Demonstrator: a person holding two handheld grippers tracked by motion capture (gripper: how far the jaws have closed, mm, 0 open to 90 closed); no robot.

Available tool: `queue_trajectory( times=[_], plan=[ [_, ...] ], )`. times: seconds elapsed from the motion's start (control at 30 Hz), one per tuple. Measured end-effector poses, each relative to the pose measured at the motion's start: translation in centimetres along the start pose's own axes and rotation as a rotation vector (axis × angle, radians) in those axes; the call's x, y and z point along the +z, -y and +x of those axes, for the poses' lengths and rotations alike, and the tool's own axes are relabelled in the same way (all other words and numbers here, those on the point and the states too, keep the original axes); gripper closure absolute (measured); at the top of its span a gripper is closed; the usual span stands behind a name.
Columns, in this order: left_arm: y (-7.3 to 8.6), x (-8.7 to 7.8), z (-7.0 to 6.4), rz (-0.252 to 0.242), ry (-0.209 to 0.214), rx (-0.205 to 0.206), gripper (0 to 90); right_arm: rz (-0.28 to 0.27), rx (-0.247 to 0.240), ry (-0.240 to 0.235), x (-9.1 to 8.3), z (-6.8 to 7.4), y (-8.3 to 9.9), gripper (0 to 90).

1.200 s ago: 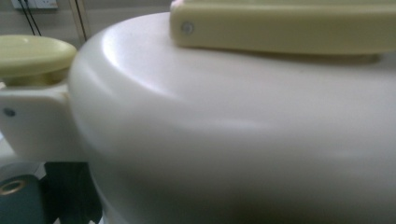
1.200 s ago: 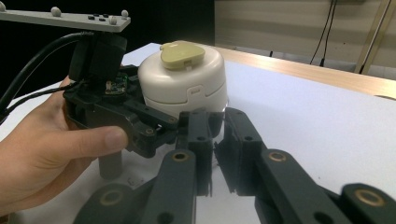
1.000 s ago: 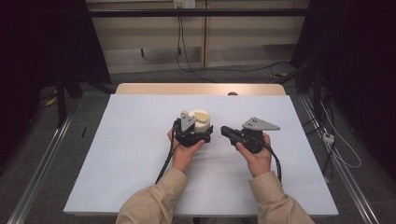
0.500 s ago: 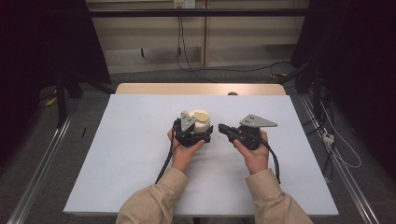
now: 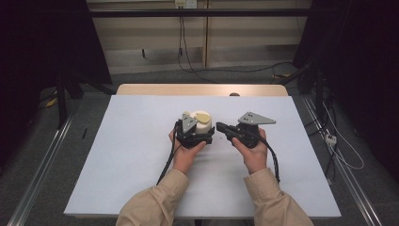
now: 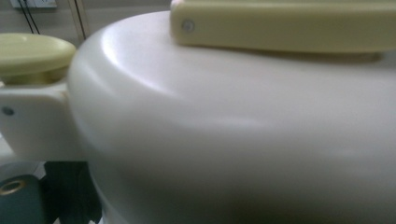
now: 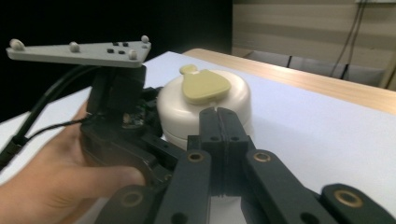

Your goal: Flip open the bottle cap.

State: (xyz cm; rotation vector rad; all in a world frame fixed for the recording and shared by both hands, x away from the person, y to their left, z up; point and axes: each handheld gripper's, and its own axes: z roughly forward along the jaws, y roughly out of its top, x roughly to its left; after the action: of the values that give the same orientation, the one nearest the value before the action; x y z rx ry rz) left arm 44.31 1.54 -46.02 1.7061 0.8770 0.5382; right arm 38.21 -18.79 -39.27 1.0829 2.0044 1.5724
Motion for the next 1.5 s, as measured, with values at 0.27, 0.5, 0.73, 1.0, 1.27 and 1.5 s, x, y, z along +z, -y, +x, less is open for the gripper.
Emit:
queue_trajectory(
  times=[0.27, 0.5, 0.73, 1.0, 1.27, 1.5],
  plan=[
    [0.0, 0.0, 0.0, -0.004, 0.001, -0.004, 5.2, 0.011, -0.015, -0.004, 0.7, 0.1, -0.2, 90.0],
    [0.0, 0.0, 0.0, -0.002, 0.003, -0.003, 5.2, 0.025, -0.036, 0.0, 1.3, 0.4, -0.5, 90.0],
    [0.0, 0.0, 0.0, 0.001, 0.003, 0.002, 5.2, 0.049, -0.042, 0.01, 1.8, 0.5, -0.4, 90.0],
    [0.0, 0.0, 0.0, 0.003, 0.004, 0.003, 5.2, 0.056, -0.05, 0.021, 2.4, 0.2, -0.4, 90.0],
    [0.0, 0.0, 0.0, 0.004, 0.005, 0.007, 5.2, 0.059, -0.06, 0.022, 2.8, 0.1, -0.4, 90.0],
    [0.1, 0.0, 0.0, 0.002, 0.001, 0.002, 5.2, 0.049, -0.054, 0.022, 2.9, 0.1, -0.7, 90.0]
  ],
)
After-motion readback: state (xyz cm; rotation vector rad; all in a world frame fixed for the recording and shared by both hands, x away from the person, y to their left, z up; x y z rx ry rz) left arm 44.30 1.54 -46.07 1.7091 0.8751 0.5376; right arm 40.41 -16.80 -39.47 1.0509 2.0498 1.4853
